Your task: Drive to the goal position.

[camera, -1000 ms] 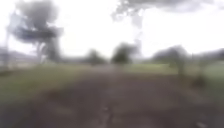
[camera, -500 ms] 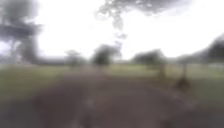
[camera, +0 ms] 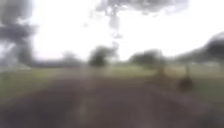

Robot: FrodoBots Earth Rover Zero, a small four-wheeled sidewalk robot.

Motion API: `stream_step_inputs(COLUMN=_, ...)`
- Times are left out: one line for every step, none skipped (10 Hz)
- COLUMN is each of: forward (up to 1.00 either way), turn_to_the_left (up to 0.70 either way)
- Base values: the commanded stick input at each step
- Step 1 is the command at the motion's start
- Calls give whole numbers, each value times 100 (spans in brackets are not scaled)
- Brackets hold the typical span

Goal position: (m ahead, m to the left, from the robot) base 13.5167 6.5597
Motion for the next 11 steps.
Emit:
stream_step_inputs(forward=70, turn_to_the_left=0)
stream_step_inputs(forward=70, turn_to_the_left=0)
stream_step_inputs(forward=70, turn_to_the_left=0)
stream_step_inputs(forward=70, turn_to_the_left=20)
stream_step_inputs(forward=70, turn_to_the_left=34)
stream_step_inputs(forward=70, turn_to_the_left=35)
stream_step_inputs(forward=70, turn_to_the_left=35)
stream_step_inputs(forward=70, turn_to_the_left=35)
stream_step_inputs(forward=70, turn_to_the_left=35)
stream_step_inputs(forward=70, turn_to_the_left=35)
stream_step_inputs(forward=70, turn_to_the_left=7)
